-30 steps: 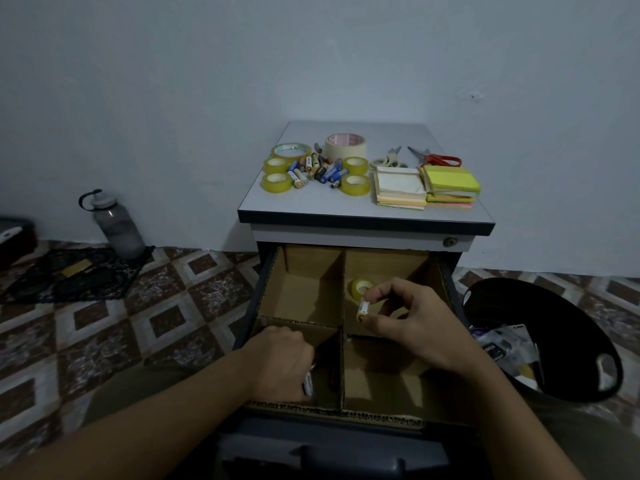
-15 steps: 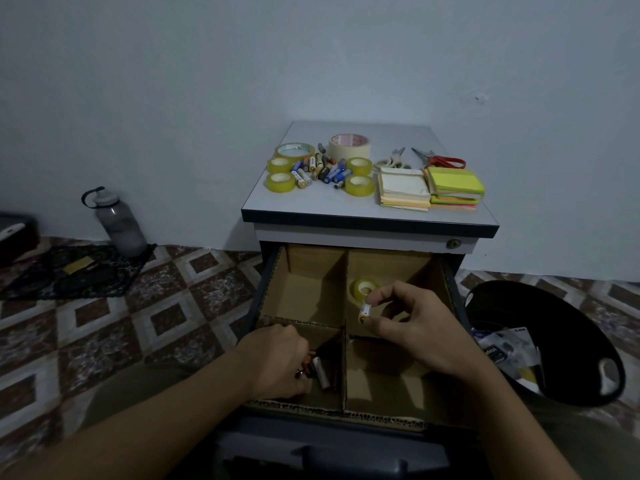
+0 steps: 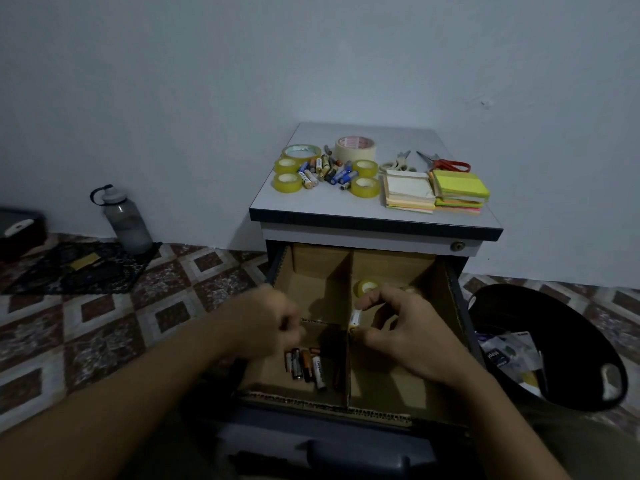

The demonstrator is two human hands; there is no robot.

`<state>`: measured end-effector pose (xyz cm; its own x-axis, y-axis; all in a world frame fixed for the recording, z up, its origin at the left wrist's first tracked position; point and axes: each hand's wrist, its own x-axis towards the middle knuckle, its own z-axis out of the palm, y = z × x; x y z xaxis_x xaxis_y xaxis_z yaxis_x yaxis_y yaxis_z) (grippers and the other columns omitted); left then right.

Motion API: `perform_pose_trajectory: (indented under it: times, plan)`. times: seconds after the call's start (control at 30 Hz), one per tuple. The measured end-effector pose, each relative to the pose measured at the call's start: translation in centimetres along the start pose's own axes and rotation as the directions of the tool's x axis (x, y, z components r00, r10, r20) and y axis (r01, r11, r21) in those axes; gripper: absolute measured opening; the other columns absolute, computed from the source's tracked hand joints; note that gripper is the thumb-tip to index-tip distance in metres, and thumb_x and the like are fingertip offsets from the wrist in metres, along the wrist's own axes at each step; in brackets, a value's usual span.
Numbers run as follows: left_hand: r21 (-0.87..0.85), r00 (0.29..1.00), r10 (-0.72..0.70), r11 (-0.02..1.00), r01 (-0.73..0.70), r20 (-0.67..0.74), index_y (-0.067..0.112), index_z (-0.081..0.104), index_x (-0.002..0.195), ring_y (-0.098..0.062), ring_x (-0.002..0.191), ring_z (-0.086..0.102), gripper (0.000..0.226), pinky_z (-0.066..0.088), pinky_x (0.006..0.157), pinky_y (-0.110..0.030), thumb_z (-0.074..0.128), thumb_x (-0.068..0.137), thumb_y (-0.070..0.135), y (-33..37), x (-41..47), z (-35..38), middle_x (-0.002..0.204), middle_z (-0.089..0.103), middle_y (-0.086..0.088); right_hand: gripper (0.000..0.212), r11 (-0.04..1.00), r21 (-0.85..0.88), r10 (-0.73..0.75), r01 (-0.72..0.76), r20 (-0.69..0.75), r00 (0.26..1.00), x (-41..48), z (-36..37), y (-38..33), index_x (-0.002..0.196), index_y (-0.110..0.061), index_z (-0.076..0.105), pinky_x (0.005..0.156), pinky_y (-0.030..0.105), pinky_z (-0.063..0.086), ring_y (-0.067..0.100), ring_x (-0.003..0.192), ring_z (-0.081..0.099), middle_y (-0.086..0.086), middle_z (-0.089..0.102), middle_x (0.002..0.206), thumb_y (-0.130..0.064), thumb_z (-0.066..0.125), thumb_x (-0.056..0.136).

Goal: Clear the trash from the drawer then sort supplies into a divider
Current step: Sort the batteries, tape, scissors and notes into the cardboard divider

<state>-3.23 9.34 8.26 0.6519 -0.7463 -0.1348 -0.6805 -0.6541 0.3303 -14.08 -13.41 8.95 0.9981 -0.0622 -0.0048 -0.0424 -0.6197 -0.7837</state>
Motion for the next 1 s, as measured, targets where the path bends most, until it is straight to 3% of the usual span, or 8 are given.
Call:
perform_pose_trajectory:
  times: [0.07,0.13,0.2,0.33,0.5,0.67,0.87,1.0]
  plan:
    - [-0.161,0.985,-0.051,0.987,0.024,-0.164,0.019,0.065,0.073,-0.005,0.061,0.057,0.022,0.048,0.060,-0.016,0.062,0.093,0.028,-2.0,0.0,-1.5,0.068,0.061,0.006,0.031,1.000,-0.029,-0.005,0.007,0.073,0.997,0.0,1.1,-0.5,0.110,-0.034,0.057,0.062,0.014,0.053,-0.003,0.080,0.064,-0.009,0.063,0.096,-0.026,0.074,0.085]
    - [-0.173,0.948,-0.119,0.982,0.070,-0.295,0.016,0.068,0.072,-0.006,0.061,0.055,0.021,0.041,0.057,-0.012,0.064,0.092,0.023,-4.3,0.1,-2.6,0.066,0.061,0.007,0.031,0.999,-0.030,-0.010,0.015,0.165,0.986,0.1,2.4,-1.3,0.112,-0.034,0.056,0.070,0.019,0.057,0.001,0.088,0.064,-0.011,0.060,0.106,-0.025,0.072,0.086]
    - [-0.181,0.910,-0.207,0.972,0.149,-0.360,0.016,0.069,0.075,-0.005,0.066,0.057,0.016,0.042,0.062,-0.019,0.064,0.091,0.018,-6.1,0.2,-2.9,0.074,0.065,0.005,0.032,0.999,-0.042,-0.013,0.024,0.250,0.968,0.5,3.8,-2.1,0.113,-0.031,0.057,0.076,0.025,0.060,0.007,0.094,0.065,-0.010,0.059,0.111,-0.023,0.072,0.086]
    - [-0.396,0.888,-0.418,0.861,0.319,-0.194,0.012,0.069,0.084,-0.008,0.065,0.067,0.015,0.055,0.058,-0.026,0.059,0.095,0.017,-7.7,0.2,-1.6,0.080,0.070,0.000,0.022,0.971,-0.190,-0.071,0.145,0.352,0.933,2.4,7.3,-3.1,0.105,-0.020,0.061,0.075,0.034,0.061,0.012,0.087,0.065,-0.002,0.064,0.102,-0.018,0.071,0.086]
    - [-0.439,0.907,-0.402,0.842,0.313,-0.123,0.011,0.069,0.087,-0.010,0.065,0.070,0.014,0.060,0.065,-0.036,0.060,0.095,0.016,-7.3,0.1,-1.7,0.078,0.071,0.001,0.015,0.861,-0.439,-0.069,0.256,0.398,0.915,5.0,10.9,-3.3,0.101,-0.004,0.062,0.065,0.030,0.047,0.027,0.086,0.062,0.017,0.065,0.103,-0.013,0.064,0.089]
    - [-0.456,0.923,-0.376,0.838,0.300,-0.084,0.012,0.069,0.084,-0.017,0.070,0.073,0.014,0.060,0.070,-0.044,0.062,0.094,0.020,-7.5,0.1,-1.8,0.078,0.073,-0.006,0.013,0.727,-0.574,-0.126,0.378,0.429,0.894,5.4,12.5,-2.3,0.103,-0.004,0.064,0.068,0.036,0.056,0.031,0.087,0.067,0.018,0.066,0.100,-0.009,0.062,0.092]
    - [-0.459,0.940,-0.332,0.849,0.261,-0.081,0.013,0.069,0.085,-0.014,0.067,0.073,0.017,0.058,0.066,-0.038,0.061,0.095,0.025,-7.4,0.5,-2.0,0.078,0.074,-0.004,0.012,0.808,-0.509,-0.100,0.296,0.376,0.921,5.3,11.6,-1.5,0.099,-0.006,0.067,0.061,0.030,0.045,0.026,0.084,0.063,0.014,0.066,0.100,-0.007,0.059,0.090]
    - [-0.455,0.936,-0.345,0.846,0.279,-0.066,0.010,0.068,0.086,-0.014,0.067,0.072,0.018,0.054,0.056,-0.028,0.061,0.095,0.024,-7.4,0.5,-1.8,0.078,0.073,-0.006,0.024,0.895,-0.365,-0.035,0.256,0.516,0.856,5.4,11.6,-1.9,0.110,-0.011,0.073,0.080,0.028,0.052,0.022,0.098,0.065,0.008,0.070,0.111,-0.011,0.064,0.087]
